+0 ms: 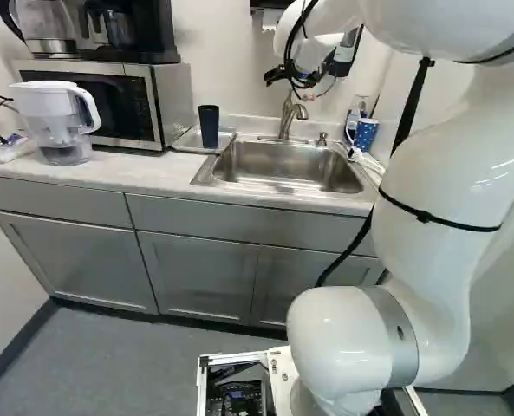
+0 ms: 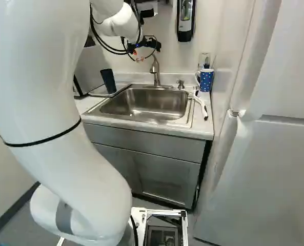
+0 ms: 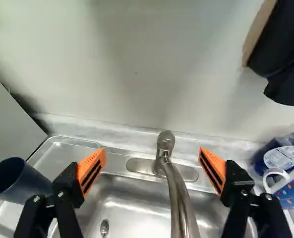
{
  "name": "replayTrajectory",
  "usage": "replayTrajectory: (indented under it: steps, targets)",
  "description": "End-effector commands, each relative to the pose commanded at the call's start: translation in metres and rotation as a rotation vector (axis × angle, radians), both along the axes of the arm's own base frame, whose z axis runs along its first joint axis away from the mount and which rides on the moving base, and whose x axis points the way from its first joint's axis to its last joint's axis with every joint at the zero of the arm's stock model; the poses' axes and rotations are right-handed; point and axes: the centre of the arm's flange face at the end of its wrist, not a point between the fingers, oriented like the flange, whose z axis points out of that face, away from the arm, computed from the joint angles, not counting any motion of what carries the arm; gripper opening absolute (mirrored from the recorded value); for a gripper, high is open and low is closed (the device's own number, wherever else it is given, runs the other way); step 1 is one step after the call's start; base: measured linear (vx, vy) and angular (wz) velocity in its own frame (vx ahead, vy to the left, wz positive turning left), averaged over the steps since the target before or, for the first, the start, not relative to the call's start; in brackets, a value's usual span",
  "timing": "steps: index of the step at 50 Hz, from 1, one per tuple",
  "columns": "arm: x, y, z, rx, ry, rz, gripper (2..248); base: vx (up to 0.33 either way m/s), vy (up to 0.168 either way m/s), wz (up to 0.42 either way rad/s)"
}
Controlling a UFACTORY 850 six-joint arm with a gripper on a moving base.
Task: Rinse the cup and place it in the tray
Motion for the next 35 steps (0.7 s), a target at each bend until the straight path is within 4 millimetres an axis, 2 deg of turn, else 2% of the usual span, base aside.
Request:
replayTrajectory:
  steps: [35]
  targets:
    - [-0.083,-0.020,-0.021,0.017,0.281,-0.050,247,0.000,0.000,0.000]
